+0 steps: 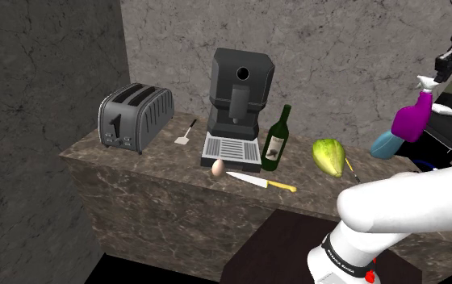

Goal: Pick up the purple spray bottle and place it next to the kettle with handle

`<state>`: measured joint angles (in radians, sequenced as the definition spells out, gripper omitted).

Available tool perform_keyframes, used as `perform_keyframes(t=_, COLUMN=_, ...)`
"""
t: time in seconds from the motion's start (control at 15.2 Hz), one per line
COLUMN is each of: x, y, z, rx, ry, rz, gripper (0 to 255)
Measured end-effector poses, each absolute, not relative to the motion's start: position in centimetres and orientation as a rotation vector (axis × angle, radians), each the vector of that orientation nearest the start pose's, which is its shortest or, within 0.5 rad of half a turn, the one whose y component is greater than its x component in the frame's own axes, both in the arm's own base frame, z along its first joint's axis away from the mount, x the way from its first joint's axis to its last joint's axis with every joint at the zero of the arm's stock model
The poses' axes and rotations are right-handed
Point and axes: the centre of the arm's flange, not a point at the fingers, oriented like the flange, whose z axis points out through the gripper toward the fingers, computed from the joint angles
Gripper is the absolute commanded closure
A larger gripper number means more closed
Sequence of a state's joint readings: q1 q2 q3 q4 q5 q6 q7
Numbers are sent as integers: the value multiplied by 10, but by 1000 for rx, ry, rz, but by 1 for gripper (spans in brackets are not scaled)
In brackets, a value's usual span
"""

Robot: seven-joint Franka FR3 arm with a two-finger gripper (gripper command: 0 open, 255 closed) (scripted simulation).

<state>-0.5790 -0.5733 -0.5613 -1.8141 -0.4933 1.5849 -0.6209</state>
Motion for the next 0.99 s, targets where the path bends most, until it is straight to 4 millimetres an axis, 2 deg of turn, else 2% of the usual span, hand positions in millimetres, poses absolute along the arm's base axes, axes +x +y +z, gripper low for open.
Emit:
perform_keyframes(t=0.2, x=-3, y=-423, z=735, rx=-3336, ry=929, rz=-31, gripper=255)
perform_keyframes(t=0.46, x=-61, y=-435, z=735, rx=-3335, ry=929, rz=-32, gripper=255)
perform_keyframes(t=0.53, x=-70, y=-435, z=733, rx=-3335, ry=928, rz=-32, gripper=255)
perform_keyframes(t=0.99, x=-77, y=-434, z=703, rx=-3336, ry=926, rz=-31, gripper=255)
